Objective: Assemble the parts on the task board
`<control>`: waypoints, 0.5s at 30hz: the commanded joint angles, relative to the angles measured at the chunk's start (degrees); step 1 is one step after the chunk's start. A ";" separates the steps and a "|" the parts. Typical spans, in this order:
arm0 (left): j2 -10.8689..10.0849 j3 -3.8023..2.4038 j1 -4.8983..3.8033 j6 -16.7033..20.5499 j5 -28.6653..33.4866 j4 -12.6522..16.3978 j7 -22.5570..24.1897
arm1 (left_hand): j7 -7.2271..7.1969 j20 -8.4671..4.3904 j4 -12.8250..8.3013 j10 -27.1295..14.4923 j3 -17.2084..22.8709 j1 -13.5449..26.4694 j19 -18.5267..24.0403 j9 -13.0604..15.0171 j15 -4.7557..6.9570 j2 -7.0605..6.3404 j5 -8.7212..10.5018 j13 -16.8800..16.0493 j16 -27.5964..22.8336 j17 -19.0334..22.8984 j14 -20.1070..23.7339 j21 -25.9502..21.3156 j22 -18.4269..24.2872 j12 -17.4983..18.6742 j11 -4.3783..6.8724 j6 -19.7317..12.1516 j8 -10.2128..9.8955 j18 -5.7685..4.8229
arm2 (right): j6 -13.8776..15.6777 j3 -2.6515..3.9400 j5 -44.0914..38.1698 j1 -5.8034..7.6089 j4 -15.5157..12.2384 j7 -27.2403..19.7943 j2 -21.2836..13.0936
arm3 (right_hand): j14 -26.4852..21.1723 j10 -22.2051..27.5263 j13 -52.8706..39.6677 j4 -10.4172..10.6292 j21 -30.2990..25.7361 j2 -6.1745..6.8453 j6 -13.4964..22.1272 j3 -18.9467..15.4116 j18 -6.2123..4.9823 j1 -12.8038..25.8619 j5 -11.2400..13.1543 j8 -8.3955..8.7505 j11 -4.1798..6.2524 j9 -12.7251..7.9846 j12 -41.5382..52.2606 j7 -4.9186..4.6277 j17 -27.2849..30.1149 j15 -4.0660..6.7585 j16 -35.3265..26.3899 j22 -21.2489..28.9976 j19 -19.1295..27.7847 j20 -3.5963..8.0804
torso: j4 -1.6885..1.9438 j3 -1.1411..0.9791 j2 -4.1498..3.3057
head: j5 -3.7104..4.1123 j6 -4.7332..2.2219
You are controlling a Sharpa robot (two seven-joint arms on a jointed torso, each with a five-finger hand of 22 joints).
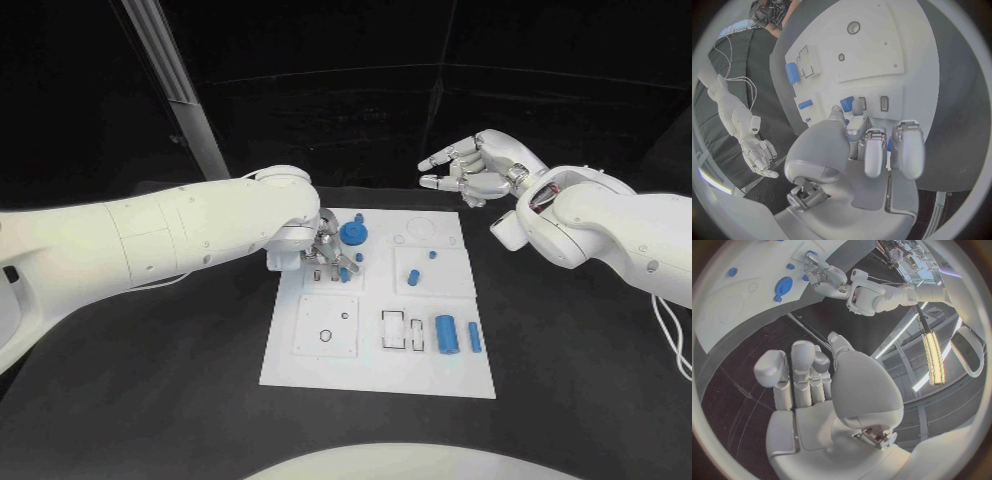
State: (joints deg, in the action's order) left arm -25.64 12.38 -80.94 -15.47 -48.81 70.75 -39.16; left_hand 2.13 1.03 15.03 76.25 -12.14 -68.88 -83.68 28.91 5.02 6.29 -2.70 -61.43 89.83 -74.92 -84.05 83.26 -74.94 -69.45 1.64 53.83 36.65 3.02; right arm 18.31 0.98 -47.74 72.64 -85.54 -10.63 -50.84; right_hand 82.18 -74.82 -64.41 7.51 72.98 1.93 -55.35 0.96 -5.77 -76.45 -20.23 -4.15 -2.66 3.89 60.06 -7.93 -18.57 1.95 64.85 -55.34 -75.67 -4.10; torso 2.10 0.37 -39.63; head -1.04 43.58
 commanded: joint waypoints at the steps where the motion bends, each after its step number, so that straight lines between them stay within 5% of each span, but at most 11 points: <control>1: 0.16 -0.01 -0.02 -0.72 -0.34 -0.02 -0.18 | 0.12 -0.11 -0.03 -0.28 0.55 -0.56 -2.36 0.21 0.26 -0.06 -0.11 -0.05 0.17 -15.08 -5.95 0.26 -3.37 -0.17 0.16 -0.44 0.39 -0.70 | -0.58 0.05 -0.11 0.11 0.00 -0.08 0.13 | -0.45 0.34 0.04 -0.11 -0.20 -0.34 -0.04 -0.07 -0.62 -0.13 -0.33 -0.14 -0.09 0.03 -0.32 -0.11 -0.15 -0.02 -0.28 0.02 0.16 -0.05 | 0.02 0.00 0.01 | 0.06 -0.05; 15: 0.03 -0.01 0.14 -0.33 -0.34 0.09 0.46 | 0.14 -0.09 -0.61 -0.39 1.89 -1.38 -2.27 0.75 0.24 -0.38 -0.11 0.03 0.17 -15.08 -5.95 0.17 -3.26 -0.08 0.12 -0.85 0.59 -0.66 | -0.87 0.05 -0.23 0.11 0.23 0.07 0.47 | -0.47 0.29 0.01 -0.19 -0.25 -0.42 -0.07 0.06 -0.63 -0.28 -0.68 -0.15 -0.07 0.03 -0.23 -0.11 -0.36 -0.02 -0.25 0.07 0.15 -0.04 | 0.00 0.03 -0.06 | -0.04 0.11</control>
State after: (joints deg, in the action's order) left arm -25.65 12.38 -80.75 -15.51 -48.84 70.79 -39.13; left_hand 2.17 1.03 14.40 76.25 -10.50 -69.78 -83.68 29.60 5.02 6.08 -2.70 -61.44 89.82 -74.91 -84.05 83.26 -74.94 -69.45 1.64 53.39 36.91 3.03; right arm 17.97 0.98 -47.79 72.64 -85.33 -10.48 -50.45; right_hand 82.18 -74.82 -64.41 7.51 72.98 1.93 -55.35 0.96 -5.77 -76.44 -20.51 -4.15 -2.66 3.89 60.06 -7.93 -18.83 1.94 64.85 -55.28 -75.67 -4.10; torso 2.11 0.38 -39.66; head -1.00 43.65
